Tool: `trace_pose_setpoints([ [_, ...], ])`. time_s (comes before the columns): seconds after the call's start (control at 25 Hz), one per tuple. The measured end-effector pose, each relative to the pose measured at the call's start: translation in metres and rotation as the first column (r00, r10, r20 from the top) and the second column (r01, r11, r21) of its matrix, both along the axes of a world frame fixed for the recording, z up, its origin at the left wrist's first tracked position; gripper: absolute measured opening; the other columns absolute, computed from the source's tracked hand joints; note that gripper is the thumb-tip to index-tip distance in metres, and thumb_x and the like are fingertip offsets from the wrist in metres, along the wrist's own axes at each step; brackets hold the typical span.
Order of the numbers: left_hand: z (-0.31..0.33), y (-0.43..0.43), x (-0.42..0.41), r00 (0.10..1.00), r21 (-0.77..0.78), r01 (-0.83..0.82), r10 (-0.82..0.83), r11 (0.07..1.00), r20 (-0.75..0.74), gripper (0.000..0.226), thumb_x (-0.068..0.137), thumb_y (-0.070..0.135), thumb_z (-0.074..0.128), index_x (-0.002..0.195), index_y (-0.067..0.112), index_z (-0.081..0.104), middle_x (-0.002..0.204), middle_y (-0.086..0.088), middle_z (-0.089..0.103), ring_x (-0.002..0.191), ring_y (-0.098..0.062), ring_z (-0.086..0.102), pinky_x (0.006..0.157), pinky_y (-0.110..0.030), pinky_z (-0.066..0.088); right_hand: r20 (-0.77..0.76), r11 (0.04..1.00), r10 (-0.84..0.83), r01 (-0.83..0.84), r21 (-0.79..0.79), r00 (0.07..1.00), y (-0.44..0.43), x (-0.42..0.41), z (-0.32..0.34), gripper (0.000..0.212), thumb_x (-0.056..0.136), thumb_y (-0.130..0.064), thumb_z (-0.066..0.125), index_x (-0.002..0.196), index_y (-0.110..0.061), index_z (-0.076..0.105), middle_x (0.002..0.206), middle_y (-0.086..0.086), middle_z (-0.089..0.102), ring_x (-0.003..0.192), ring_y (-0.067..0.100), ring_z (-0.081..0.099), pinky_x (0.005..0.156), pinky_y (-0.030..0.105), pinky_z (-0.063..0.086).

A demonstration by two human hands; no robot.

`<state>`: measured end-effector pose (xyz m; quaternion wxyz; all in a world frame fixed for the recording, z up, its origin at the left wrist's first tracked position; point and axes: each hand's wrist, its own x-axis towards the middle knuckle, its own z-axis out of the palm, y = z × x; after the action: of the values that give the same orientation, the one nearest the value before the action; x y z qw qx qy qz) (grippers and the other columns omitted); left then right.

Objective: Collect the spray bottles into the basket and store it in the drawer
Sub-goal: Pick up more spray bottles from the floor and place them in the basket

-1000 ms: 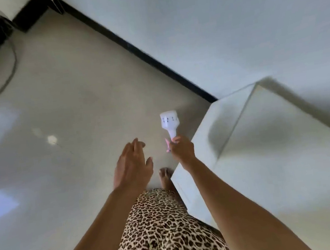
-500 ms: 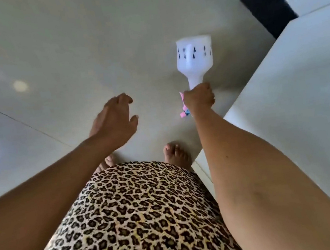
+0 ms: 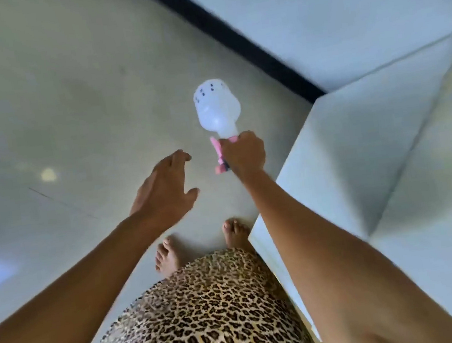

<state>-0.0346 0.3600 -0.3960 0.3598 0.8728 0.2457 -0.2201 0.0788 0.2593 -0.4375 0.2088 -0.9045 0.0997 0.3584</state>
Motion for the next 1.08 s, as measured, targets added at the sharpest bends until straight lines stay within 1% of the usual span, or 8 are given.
trace_pose_setpoints([
  [0.16, 0.134, 0.002, 0.030, 0.958, -0.019, 0.026, -0.019, 0.999, 0.286, 0.062, 0.074, 0.013, 0.072, 0.128, 0.012, 0.042, 0.133, -0.012, 0.051, 0.117, -0.028, 0.052, 0.090, -0.032, 0.042, 0.103, 0.993, -0.012, 0.000, 0.118, 0.995, 0.023, 0.008, 0.143, 0.035, 0.081, -0.042, 0.062, 0.081, -0.007, 0.065, 0.073, 0.003, 0.064, 0.070, 0.018, 0.061, 0.059, 0.021, 0.040],
  [0.28, 0.255, 0.007, 0.038, 0.868, -0.022, 0.040, -0.023, 0.999, 0.496, 0.055, 0.071, 0.006, 0.075, 0.120, 0.009, 0.052, 0.116, -0.013, 0.064, 0.101, -0.026, 0.062, 0.083, -0.018, 0.042, 0.111, 0.981, -0.073, 0.051, 0.189, 0.991, 0.023, 0.008, 0.268, 0.033, 0.082, -0.035, 0.061, 0.093, -0.004, 0.067, 0.086, 0.010, 0.070, 0.076, 0.024, 0.065, 0.060, 0.025, 0.044],
  [0.52, 0.445, -0.032, 0.019, 0.693, 0.029, 0.166, -0.138, 0.986, 0.707, 0.041, 0.074, 0.012, 0.073, 0.114, 0.015, 0.063, 0.095, -0.006, 0.074, 0.082, -0.014, 0.071, 0.073, -0.022, 0.052, 0.148, 0.945, -0.090, 0.037, 0.325, 0.985, -0.037, -0.002, 0.484, 0.028, 0.081, -0.027, 0.062, 0.062, -0.009, 0.053, 0.057, 0.002, 0.052, 0.054, 0.018, 0.052, 0.047, 0.024, 0.040],
  [0.6, 0.493, -0.058, 0.015, 0.612, 0.083, 0.187, -0.182, 0.979, 0.770, 0.038, 0.074, 0.011, 0.073, 0.111, 0.009, 0.065, 0.093, -0.010, 0.074, 0.078, -0.015, 0.070, 0.070, -0.019, 0.052, 0.218, 0.926, -0.113, 0.023, 0.377, 0.969, -0.069, -0.005, 0.545, 0.021, 0.081, -0.022, 0.060, 0.071, -0.004, 0.061, 0.066, 0.008, 0.061, 0.059, 0.022, 0.058, 0.057, 0.030, 0.049],
  [0.76, 0.540, -0.120, 0.001, 0.592, 0.060, 0.249, -0.201, 0.967, 0.780, 0.028, 0.079, 0.014, 0.069, 0.106, 0.012, 0.064, 0.092, -0.006, 0.074, 0.081, -0.019, 0.072, 0.068, -0.028, 0.057, 0.252, 0.893, -0.142, 0.015, 0.449, 0.957, -0.146, -0.040, 0.609, 0.022, 0.089, -0.024, 0.052, 0.086, -0.006, 0.064, 0.085, 0.009, 0.067, 0.065, 0.021, 0.061, 0.061, 0.027, 0.048],
  [0.92, 0.564, -0.205, -0.020, 0.566, 0.014, 0.277, -0.175, 0.961, 0.806, 0.014, 0.084, 0.013, 0.062, 0.098, 0.012, 0.061, 0.075, 0.011, 0.066, 0.067, 0.006, 0.061, 0.058, 0.000, 0.042, 0.452, 0.883, -0.163, -0.075, 0.464, 0.877, -0.244, -0.089, 0.641, 0.032, 0.093, -0.029, 0.048, 0.088, -0.003, 0.066, 0.085, 0.011, 0.067, 0.077, 0.022, 0.058, 0.063, 0.028, 0.041],
  [1.0, 0.573, -0.253, -0.034, 0.570, -0.037, 0.248, -0.115, 0.968, 0.814, 0.009, 0.085, 0.012, 0.062, 0.094, 0.011, 0.062, 0.062, 0.023, 0.055, 0.053, 0.009, 0.053, 0.049, 0.001, 0.033, 0.593, 0.896, -0.088, -0.197, 0.398, 0.800, -0.298, -0.121, 0.647, 0.023, 0.092, -0.025, 0.053, 0.098, -0.009, 0.067, 0.098, 0.009, 0.069, 0.091, 0.022, 0.059, 0.077, 0.029, 0.044],
  [1.08, 0.573, -0.290, -0.045, 0.616, -0.121, 0.237, -0.052, 0.964, 0.786, 0.007, 0.086, 0.014, 0.061, 0.093, 0.015, 0.061, 0.061, 0.022, 0.056, 0.053, -0.001, 0.055, 0.046, -0.004, 0.035, 0.687, 0.921, 0.032, -0.288, 0.261, 0.726, -0.340, -0.147, 0.646, 0.027, 0.091, -0.024, 0.056, 0.115, -0.014, 0.062, 0.113, 0.006, 0.066, 0.104, 0.021, 0.055, 0.089, 0.030, 0.043],
])
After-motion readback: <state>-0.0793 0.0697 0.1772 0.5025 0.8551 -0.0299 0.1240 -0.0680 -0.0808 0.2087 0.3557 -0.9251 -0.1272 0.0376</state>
